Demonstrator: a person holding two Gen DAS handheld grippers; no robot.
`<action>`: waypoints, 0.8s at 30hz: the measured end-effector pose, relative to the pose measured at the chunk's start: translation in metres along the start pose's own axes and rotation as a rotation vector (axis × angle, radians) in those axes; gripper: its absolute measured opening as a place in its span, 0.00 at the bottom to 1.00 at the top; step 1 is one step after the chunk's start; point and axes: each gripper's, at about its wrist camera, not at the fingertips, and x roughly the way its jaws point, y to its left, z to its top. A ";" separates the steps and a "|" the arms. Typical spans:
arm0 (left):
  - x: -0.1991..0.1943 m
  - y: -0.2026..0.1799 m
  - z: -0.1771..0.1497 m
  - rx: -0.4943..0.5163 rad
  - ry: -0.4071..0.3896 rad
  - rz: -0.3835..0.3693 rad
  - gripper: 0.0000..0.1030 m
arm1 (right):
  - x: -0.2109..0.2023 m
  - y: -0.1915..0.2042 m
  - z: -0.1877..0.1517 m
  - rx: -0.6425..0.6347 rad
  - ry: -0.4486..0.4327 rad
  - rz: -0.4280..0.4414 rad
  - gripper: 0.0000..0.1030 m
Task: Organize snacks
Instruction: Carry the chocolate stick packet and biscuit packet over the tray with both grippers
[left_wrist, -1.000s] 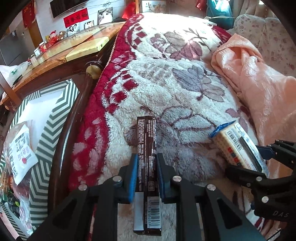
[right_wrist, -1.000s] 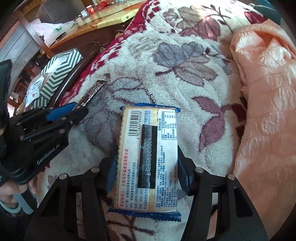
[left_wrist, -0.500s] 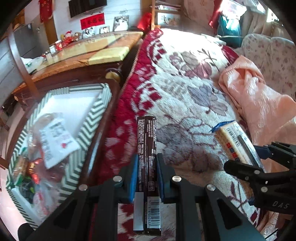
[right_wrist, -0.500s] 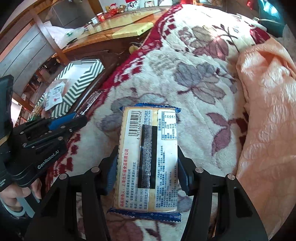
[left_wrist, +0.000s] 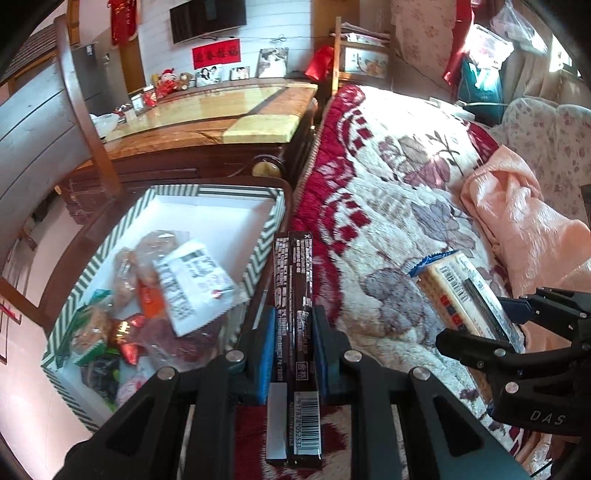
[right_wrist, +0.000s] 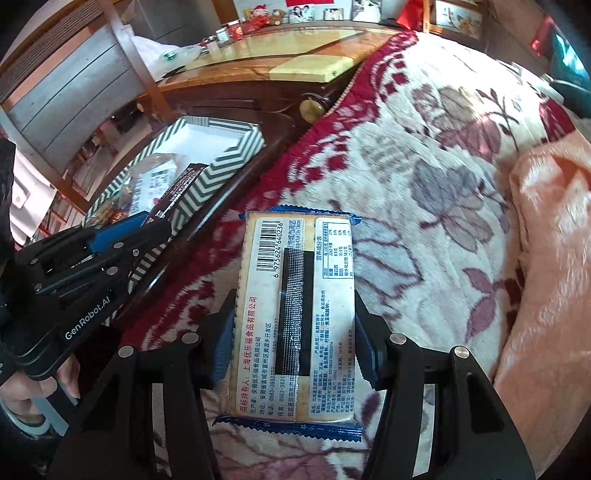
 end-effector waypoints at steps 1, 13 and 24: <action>-0.001 0.003 0.000 -0.005 -0.003 0.003 0.20 | 0.000 0.003 0.001 -0.005 0.000 0.002 0.53; -0.006 0.042 -0.005 -0.069 -0.006 0.037 0.20 | 0.007 0.045 0.019 -0.076 0.007 0.024 0.53; -0.003 0.076 -0.009 -0.130 0.004 0.067 0.20 | 0.023 0.080 0.037 -0.133 0.026 0.047 0.53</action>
